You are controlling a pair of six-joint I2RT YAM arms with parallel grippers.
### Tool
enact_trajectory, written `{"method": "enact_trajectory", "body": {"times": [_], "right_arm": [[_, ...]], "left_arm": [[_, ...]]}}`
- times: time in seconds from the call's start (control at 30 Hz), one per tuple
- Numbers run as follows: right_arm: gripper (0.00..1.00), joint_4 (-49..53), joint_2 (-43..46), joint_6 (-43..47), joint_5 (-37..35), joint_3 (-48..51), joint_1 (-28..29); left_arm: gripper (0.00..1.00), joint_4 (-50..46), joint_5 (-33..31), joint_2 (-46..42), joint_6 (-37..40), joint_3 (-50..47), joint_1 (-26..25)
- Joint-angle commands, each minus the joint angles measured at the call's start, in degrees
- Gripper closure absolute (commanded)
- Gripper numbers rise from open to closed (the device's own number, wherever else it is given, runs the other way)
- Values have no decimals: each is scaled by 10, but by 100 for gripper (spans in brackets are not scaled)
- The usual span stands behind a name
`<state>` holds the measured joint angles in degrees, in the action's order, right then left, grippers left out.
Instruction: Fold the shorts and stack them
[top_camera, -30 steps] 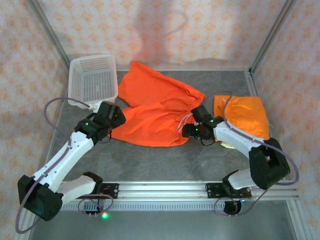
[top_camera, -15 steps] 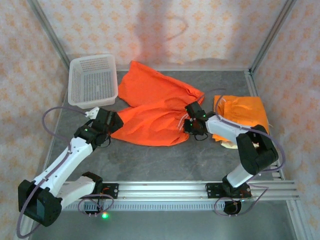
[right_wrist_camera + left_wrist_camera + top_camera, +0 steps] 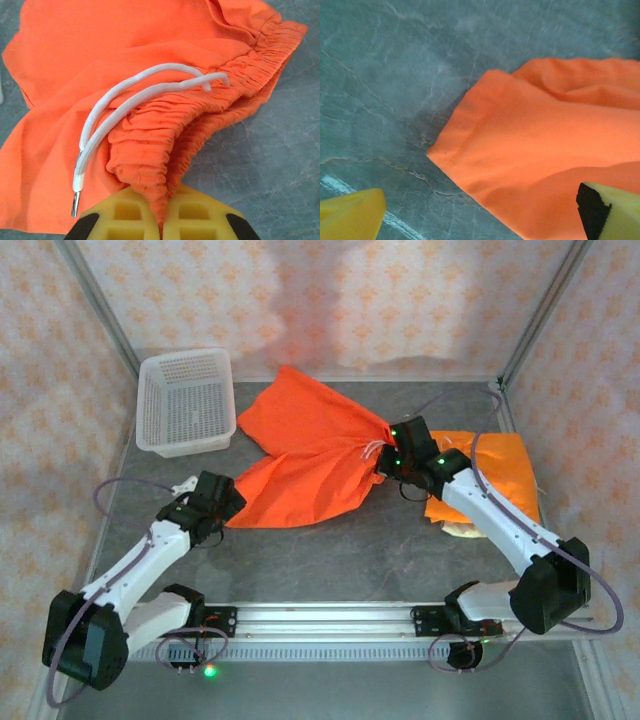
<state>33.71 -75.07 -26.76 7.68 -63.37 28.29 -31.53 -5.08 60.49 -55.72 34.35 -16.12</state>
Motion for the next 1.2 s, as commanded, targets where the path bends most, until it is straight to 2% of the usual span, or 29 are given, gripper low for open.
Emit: {"method": "enact_trajectory", "body": {"times": [0.0,0.1,0.3,0.37,0.47,0.53,0.63,0.87,1.03,1.1,1.13,1.17], "right_arm": [[100,24,3,-17,-3,-4,-3],[100,26,2,-14,-4,0,-2],[100,30,4,-2,-12,7,-3],[100,31,4,3,-16,9,-3],[100,31,1,8,-17,9,-4],[100,32,1,10,-15,8,-5],[100,38,3,17,-19,7,-7],[100,74,5,46,-67,4,-14],[100,98,2,52,-89,17,-16],[100,98,-1,51,-90,32,-15],[100,97,-3,51,-89,41,-15],[100,98,-4,50,-89,49,-15]], "left_arm": [[3,47,13,34,-14,-15,-1],[6,65,-6,70,-5,-20,-1],[24,114,0,155,20,2,-2],[37,123,-1,177,21,9,-3],[61,111,-15,186,31,27,-3],[81,90,-25,170,40,42,-3],[100,31,-48,123,61,75,-3],[100,-173,-130,6,117,195,-3],[99,-247,-132,-31,135,230,-3],[90,-248,-119,-33,140,217,-3],[79,-245,-114,-31,140,207,-3],[72,-244,-110,-29,137,198,-4]]}}
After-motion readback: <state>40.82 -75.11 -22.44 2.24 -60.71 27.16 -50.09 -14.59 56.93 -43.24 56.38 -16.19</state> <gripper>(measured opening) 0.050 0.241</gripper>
